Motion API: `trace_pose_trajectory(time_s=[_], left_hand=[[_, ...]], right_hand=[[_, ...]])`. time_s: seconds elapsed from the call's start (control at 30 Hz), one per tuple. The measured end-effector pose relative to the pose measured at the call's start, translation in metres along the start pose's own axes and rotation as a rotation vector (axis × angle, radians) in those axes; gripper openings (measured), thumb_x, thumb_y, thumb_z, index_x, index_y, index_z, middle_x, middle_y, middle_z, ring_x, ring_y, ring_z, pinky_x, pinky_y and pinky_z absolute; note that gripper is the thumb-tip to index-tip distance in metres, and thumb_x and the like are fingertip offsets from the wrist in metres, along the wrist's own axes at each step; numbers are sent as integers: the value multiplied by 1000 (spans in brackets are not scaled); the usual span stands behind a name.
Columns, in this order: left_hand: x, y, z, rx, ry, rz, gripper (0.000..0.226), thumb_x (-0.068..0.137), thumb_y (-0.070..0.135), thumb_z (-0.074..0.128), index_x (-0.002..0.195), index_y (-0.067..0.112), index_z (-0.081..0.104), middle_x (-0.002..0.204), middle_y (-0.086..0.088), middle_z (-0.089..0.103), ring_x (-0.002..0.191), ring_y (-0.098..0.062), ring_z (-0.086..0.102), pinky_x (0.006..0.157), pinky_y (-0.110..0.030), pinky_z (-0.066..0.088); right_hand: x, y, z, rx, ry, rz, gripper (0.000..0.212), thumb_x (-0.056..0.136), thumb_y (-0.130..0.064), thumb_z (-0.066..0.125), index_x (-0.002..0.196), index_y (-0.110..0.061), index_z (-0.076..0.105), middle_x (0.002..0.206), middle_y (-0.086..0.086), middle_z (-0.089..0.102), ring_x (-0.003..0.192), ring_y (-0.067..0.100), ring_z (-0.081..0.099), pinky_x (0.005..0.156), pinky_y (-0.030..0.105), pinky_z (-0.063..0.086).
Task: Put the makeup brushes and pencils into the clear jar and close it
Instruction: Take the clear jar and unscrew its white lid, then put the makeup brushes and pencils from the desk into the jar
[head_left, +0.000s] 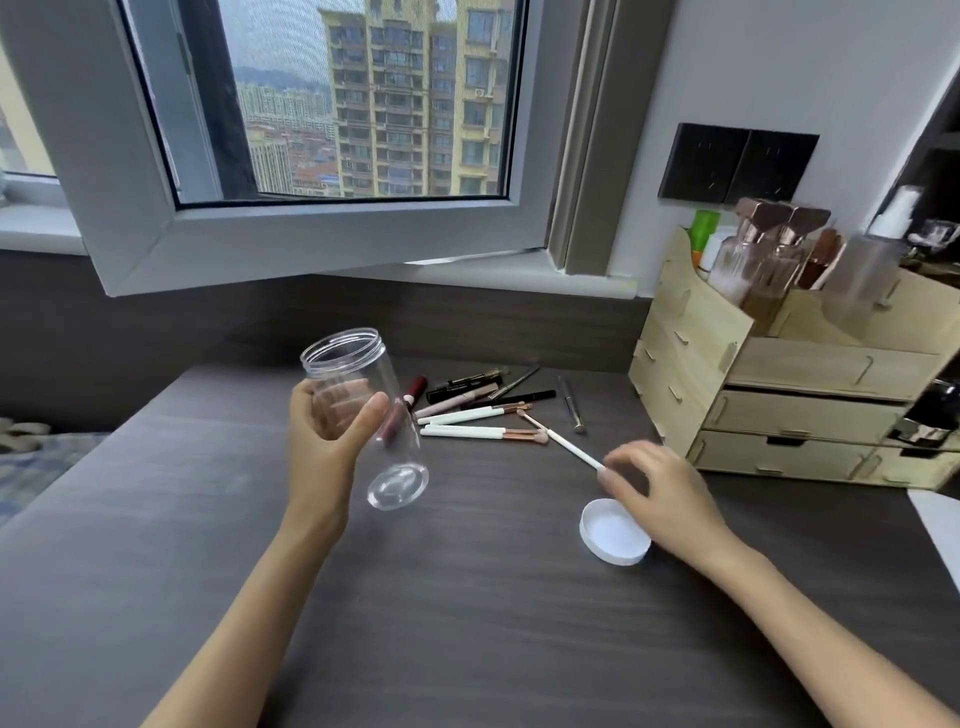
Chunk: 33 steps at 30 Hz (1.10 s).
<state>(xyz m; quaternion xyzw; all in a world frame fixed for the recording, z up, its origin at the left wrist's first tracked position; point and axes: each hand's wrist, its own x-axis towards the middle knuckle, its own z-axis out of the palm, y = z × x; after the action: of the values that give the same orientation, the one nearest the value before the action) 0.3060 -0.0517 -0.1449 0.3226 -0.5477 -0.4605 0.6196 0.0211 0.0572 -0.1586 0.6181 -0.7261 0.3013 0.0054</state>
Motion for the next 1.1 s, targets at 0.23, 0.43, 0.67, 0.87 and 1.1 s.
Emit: trace_pose_trajectory(time_s=[0.23,0.43,0.67,0.87,1.1], left_hand=[[-5,-4,-3,193,-7,72,67,61,45,74,116,17,47,115,-9,61,107,-17,60,97,-39,47],[-18,0,5,313,-57,254,61,62,39,76,115,39,43,110,30,58,105,-1,57,90,-15,43],[-15,-4,2,432,-13,341,64,62,46,74,118,37,45,115,18,58,110,-6,56,94,-18,40],[-16,-4,0,685,-50,520,70,65,45,73,122,12,48,118,6,52,108,0,45,94,-5,30],[-17,-7,2,750,-98,582,67,68,44,70,122,10,49,117,7,49,109,-11,48,96,-5,25]], right_hand=[[73,-36,37,-563,-277,33,25,93,-12,43,110,-4,60,119,14,60,112,32,52,84,38,46],[81,-52,32,-554,-272,106,20,88,-5,48,104,-1,61,112,20,63,103,37,60,75,37,45],[54,-131,-32,1046,356,-7,17,84,5,56,80,-11,54,75,7,66,63,17,67,60,30,59],[30,-155,17,423,132,-214,14,82,-27,58,68,-25,61,72,-8,60,71,8,53,63,19,41],[22,-143,31,196,124,-301,43,84,-41,39,75,-14,71,74,-3,49,77,12,44,69,26,38]])
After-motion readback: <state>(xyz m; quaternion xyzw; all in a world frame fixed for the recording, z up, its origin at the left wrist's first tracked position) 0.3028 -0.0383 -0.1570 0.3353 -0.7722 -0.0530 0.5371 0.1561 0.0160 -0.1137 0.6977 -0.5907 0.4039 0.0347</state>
